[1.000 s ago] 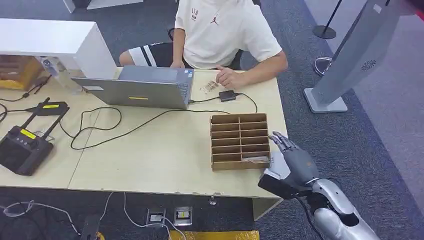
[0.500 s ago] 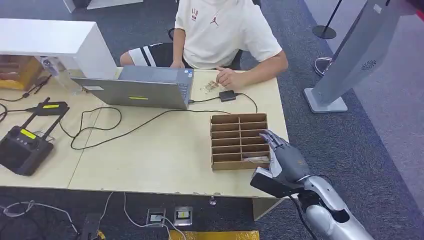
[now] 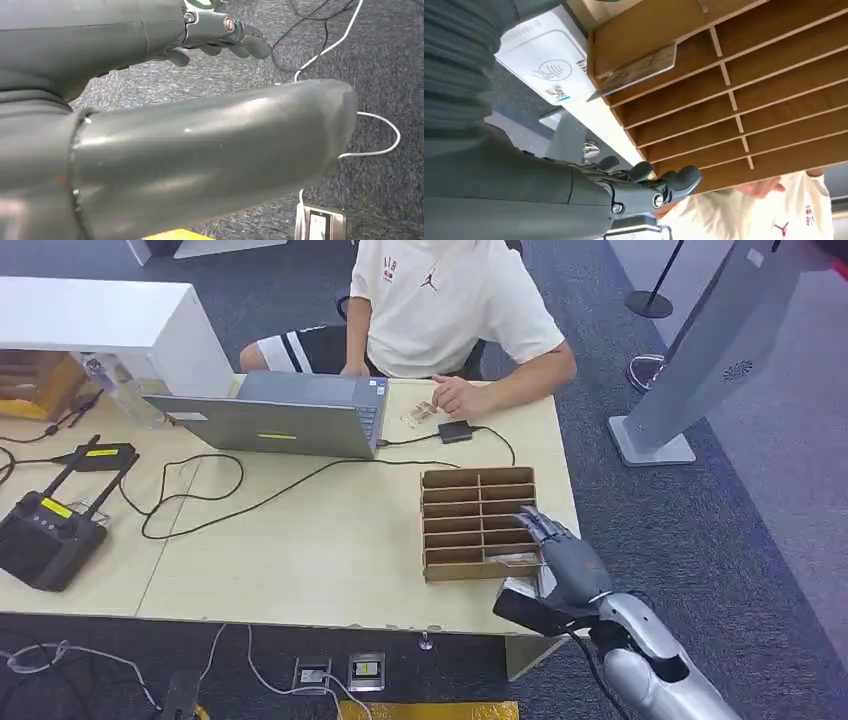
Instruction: Pass the card to the sensor for recognition and then transmit it.
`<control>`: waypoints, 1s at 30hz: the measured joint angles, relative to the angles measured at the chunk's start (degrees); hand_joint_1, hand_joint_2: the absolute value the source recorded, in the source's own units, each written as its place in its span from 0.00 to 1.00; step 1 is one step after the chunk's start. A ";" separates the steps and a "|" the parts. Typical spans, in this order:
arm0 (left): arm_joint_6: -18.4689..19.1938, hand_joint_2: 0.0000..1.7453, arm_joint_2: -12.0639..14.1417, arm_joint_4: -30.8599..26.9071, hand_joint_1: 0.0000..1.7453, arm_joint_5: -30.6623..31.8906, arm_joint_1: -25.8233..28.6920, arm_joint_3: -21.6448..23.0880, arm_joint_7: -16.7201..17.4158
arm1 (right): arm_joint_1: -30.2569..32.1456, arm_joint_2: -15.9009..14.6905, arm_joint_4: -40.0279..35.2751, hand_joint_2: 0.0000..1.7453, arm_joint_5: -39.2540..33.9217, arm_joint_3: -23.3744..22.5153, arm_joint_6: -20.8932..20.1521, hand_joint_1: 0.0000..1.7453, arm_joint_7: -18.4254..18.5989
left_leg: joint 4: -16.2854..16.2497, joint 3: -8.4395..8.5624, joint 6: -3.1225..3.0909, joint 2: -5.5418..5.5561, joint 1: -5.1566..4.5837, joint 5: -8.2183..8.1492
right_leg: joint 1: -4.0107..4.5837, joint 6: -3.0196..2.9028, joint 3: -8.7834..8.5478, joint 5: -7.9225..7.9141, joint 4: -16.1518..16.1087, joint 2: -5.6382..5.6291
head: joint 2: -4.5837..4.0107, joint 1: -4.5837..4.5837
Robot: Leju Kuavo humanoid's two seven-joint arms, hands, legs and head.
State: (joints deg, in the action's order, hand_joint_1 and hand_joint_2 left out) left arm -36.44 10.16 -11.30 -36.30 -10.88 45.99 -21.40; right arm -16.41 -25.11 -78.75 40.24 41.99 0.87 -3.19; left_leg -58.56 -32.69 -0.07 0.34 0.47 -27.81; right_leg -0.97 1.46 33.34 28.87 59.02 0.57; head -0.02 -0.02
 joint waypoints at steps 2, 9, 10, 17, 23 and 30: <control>0.00 0.00 0.00 0.00 0.00 0.00 0.01 0.00 0.00 | -0.03 0.11 0.46 1.00 0.07 0.02 0.02 0.00 0.00 | 0.00 0.00 0.00 0.00 0.00 0.00 | 0.00 0.00 0.00 0.00 0.00 0.00 | 0.00 0.00; 0.02 0.00 0.00 0.00 0.00 0.04 0.03 0.00 0.00 | -0.37 0.39 1.82 1.00 0.07 0.24 0.04 0.89 0.00 | 0.00 0.01 0.00 0.00 0.00 0.00 | 0.00 0.00 0.00 0.00 0.00 0.00 | 0.00 0.02; 0.02 0.00 0.00 0.00 0.00 0.07 0.03 0.00 0.00 | -0.42 0.44 1.99 1.00 0.04 0.37 0.04 1.00 0.02 | 0.00 0.01 0.00 0.00 0.00 0.00 | 0.00 0.00 0.00 0.00 0.00 0.00 | 0.00 0.00; 0.02 0.00 0.00 0.00 0.00 0.22 0.03 0.00 0.44 | -0.65 0.68 2.95 1.00 -0.26 0.79 -0.20 1.00 0.31 | 0.00 0.01 0.00 0.00 0.00 0.00 | 0.00 0.00 0.00 0.00 0.00 0.00 | 0.00 0.00; 0.02 0.00 0.00 0.00 0.00 0.20 0.03 0.00 0.55 | -1.19 0.72 3.41 1.00 -0.37 0.81 -0.52 0.96 0.65 | 0.00 0.02 0.00 0.00 0.00 0.00 | 0.00 0.00 0.00 0.00 0.00 -0.01 | 0.00 0.02; -0.04 0.00 -0.09 0.00 0.00 0.02 0.05 0.02 0.55 | -1.61 0.90 3.87 1.00 -0.37 0.85 -0.79 0.96 0.68 | 0.00 0.01 0.00 0.00 0.00 0.00 | 0.00 0.00 0.00 0.00 0.00 -0.01 | 0.00 0.00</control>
State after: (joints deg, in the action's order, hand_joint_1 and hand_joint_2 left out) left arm -36.48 10.08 -11.30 -36.28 -10.83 46.01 -20.85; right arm -18.02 -24.22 -74.88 39.87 42.84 0.09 -2.51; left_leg -58.56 -32.69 -0.07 0.34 0.47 -27.81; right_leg -0.97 1.46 33.34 28.87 59.02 0.56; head -0.02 -0.02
